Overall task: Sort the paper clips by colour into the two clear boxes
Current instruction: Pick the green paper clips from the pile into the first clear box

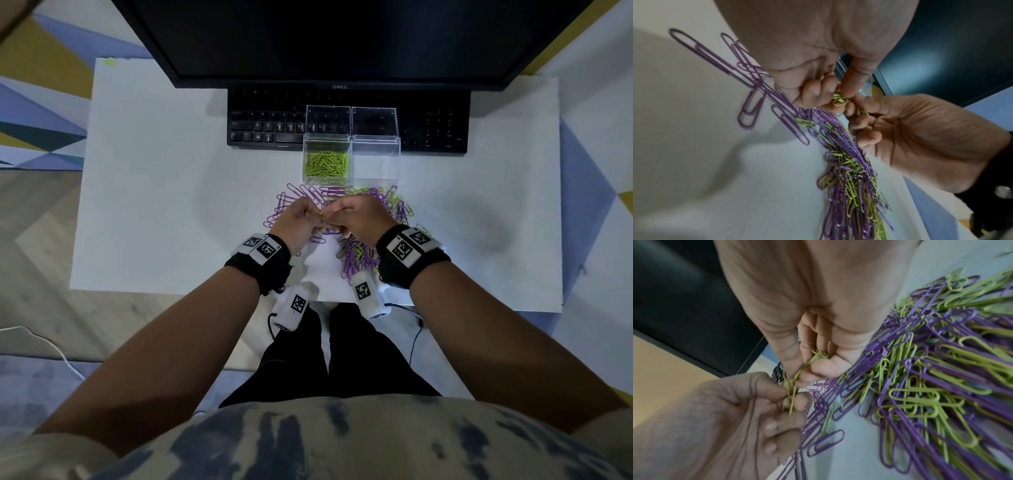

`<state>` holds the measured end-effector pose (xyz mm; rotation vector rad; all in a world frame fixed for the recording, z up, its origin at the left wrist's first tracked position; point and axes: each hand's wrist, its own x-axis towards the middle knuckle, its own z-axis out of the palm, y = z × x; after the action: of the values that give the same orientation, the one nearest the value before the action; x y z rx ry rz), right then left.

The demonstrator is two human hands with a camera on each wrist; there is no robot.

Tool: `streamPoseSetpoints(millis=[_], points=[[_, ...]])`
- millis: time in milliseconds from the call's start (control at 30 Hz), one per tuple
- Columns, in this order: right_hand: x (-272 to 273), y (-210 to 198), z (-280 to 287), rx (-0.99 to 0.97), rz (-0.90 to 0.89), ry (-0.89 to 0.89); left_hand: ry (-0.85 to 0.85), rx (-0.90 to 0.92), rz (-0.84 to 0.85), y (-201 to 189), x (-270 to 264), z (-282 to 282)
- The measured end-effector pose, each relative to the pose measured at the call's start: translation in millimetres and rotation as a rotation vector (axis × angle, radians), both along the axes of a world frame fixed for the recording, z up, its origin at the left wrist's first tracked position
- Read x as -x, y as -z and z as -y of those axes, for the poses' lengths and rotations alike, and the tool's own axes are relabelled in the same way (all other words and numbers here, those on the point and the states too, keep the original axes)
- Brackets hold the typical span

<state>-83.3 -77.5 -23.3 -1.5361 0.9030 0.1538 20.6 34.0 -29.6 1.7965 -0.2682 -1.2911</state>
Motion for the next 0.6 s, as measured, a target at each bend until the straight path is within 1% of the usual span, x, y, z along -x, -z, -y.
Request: streamPoseSetpoints(millis=[100, 167, 233, 300, 367, 400, 467, 533, 600], points=[[-1, -1, 6, -0.001, -0.017, -0.055, -0.05, -0.021, -0.046, -5, 1, 0], [-2, -2, 8, -0.024, -0.021, -0.038, -0.062, -0.024, -0.077, -4, 0, 0], [-3, -1, 9, 0.002, -0.051, -0.03, -0.075, -0.014, -0.095, -2, -2, -1], [-4, 4, 8, 0.129, -0.085, -0.075, -0.144, -0.038, -0.086, 0, -3, -2], [-5, 8, 6, 0.296, -0.094, -0.193, -0.165, -0.089, 0.014, 1, -5, -5], [-6, 10, 5, 0.351, -0.097, -0.252, -0.135, -0.12, 0.102, 2, -6, -6], [-7, 12, 5, 0.402, -0.104, -0.307, 0.004, -0.15, 0.322, 3, -6, -9], [-5, 13, 7, 0.429, -0.101, -0.284, 0.193, -0.118, 0.498, 1, -4, -10], [-2, 14, 11, 0.452, -0.101, -0.229, 0.4, -0.073, 0.63, 4, 0, -7]])
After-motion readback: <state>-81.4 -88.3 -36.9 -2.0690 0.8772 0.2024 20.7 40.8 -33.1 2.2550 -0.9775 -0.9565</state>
